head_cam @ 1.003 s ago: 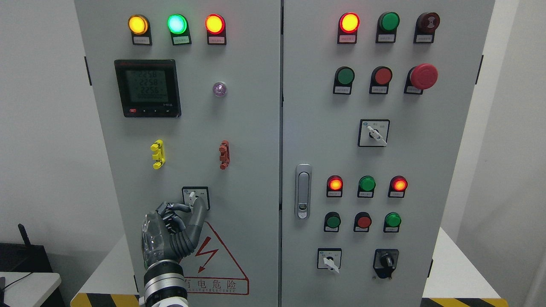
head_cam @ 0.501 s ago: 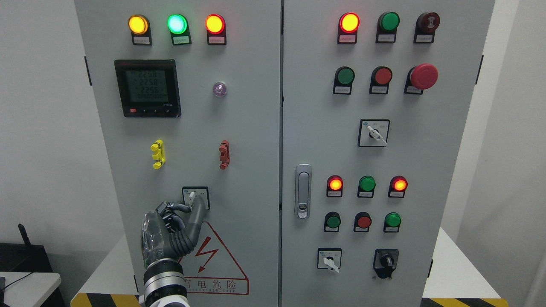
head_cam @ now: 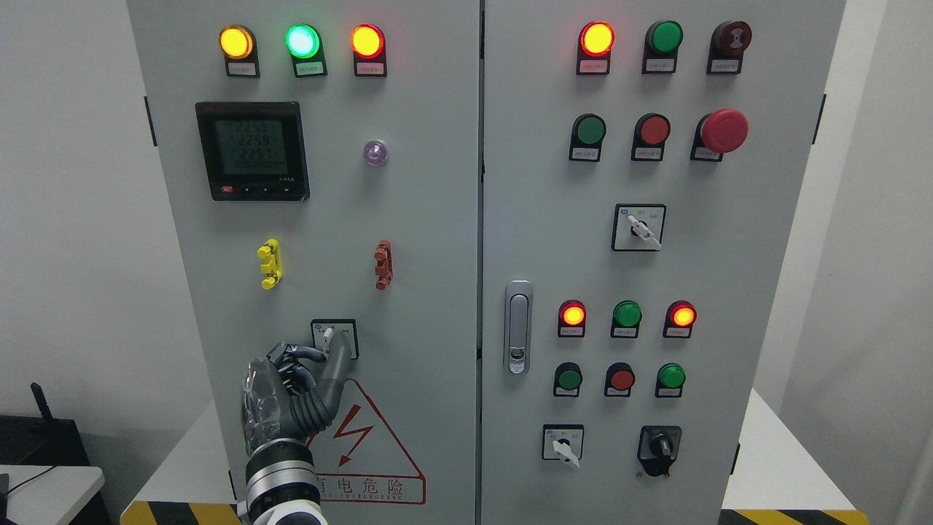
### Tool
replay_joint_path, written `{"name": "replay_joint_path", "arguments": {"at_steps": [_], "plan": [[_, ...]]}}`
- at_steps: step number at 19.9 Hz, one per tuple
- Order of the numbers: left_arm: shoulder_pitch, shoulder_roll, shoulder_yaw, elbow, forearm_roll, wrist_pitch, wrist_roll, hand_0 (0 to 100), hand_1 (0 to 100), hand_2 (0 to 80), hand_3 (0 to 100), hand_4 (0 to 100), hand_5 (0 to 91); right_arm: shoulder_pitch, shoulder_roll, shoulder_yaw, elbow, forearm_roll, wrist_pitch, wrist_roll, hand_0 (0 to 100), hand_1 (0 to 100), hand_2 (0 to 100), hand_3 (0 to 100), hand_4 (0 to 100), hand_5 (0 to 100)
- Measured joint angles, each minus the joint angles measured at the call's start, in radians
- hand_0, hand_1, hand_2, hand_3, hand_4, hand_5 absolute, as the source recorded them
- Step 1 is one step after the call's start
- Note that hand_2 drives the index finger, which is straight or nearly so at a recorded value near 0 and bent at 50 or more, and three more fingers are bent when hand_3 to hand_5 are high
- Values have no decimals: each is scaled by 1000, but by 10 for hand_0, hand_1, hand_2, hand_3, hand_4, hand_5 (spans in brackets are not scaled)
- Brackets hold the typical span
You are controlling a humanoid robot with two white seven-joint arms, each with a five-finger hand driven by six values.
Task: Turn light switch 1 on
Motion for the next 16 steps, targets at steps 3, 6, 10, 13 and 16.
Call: {"name": "replay_joint_path", "arguments": {"at_steps": [3,6,10,13,16], "plan": [[-2,0,-2,0,-1,5,0,207,487,611,1000,1000,871,0,0,0,0,0,0,0,120,389,0,0,0,0],[-2,0,-3,-1,-1,7,0,216,485,613,1000,1000,870,0,0,0,0,0,0,0,120,389,0,0,0,0],[-3,0,-5,-1,-3,8,0,252,478,615,1000,1000,870,0,0,0,0,0,0,0,120,389,0,0,0,0],[-3,0,-7,-2,-4,13,-2,275,476,616,1000,1000,870,0,0,0,0,0,0,0,120,389,0,0,0,0],[-3,0,-8,-2,-5,19,-2,296,475,617,1000,1000,869,0,0,0,0,0,0,0,120,389,0,0,0,0]]}}
